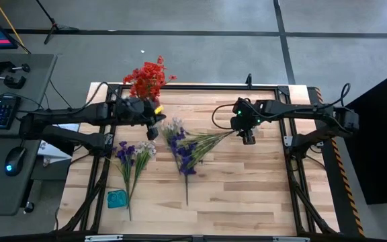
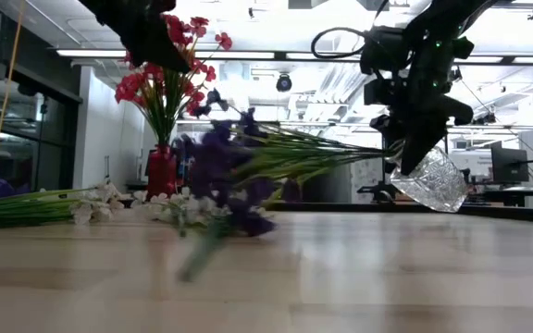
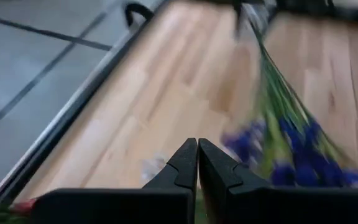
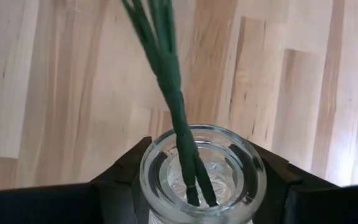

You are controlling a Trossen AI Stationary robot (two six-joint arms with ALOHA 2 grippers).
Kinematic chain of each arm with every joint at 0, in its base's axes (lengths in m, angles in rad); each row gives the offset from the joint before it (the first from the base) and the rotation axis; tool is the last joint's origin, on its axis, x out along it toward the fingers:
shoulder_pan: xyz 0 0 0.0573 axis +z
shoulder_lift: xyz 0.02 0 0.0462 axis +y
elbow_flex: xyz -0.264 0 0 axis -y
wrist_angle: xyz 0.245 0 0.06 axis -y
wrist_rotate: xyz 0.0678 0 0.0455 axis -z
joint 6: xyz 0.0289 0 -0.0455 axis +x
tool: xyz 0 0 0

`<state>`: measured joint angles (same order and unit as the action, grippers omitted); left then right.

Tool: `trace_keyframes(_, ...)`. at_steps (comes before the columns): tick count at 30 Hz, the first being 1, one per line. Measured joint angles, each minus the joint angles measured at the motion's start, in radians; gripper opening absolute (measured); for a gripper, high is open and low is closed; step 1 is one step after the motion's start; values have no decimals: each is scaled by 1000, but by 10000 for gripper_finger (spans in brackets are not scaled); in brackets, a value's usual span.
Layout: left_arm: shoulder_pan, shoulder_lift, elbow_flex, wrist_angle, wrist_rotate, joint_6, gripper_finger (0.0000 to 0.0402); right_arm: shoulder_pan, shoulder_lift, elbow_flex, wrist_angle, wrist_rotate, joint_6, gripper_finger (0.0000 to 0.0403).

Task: Sort flowers into vase by color
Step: Adjust the transparent vase

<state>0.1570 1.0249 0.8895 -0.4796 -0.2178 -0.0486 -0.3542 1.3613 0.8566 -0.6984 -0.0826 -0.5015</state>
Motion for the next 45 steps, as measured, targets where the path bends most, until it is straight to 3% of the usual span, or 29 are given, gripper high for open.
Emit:
trace_keyframes(6,-39,123,55,11,31,194,0,0,0,0,15,-1,-3,169)
trace_keyframes(9,-39,234,112,-81,80,294,0,0,0,0,16,-1,-3,169)
trace_keyframes(11,-59,290,181,-204,44,341,0,0,0,0,16,-1,5,169)
trace_keyframes(15,-101,332,269,-443,-50,351,0,0,0,0,17,-1,4,169)
trace_keyframes(19,-149,299,217,-493,53,250,0,0,0,0,28,-5,-4,169)
trace_keyframes(22,-212,294,122,-424,65,195,0,0,0,0,35,-5,-4,169)
trace_keyframes(25,-269,305,47,-253,118,140,0,0,0,0,36,-5,-3,169)
trace_keyframes(31,-343,359,-35,-71,125,50,0,0,0,0,36,-5,-4,169)
trace_keyframes(38,-355,476,-64,76,54,39,0,0,0,0,49,-5,-3,169)
trace_keyframes(45,-327,564,-64,226,54,146,0,0,0,0,61,-5,-3,169)
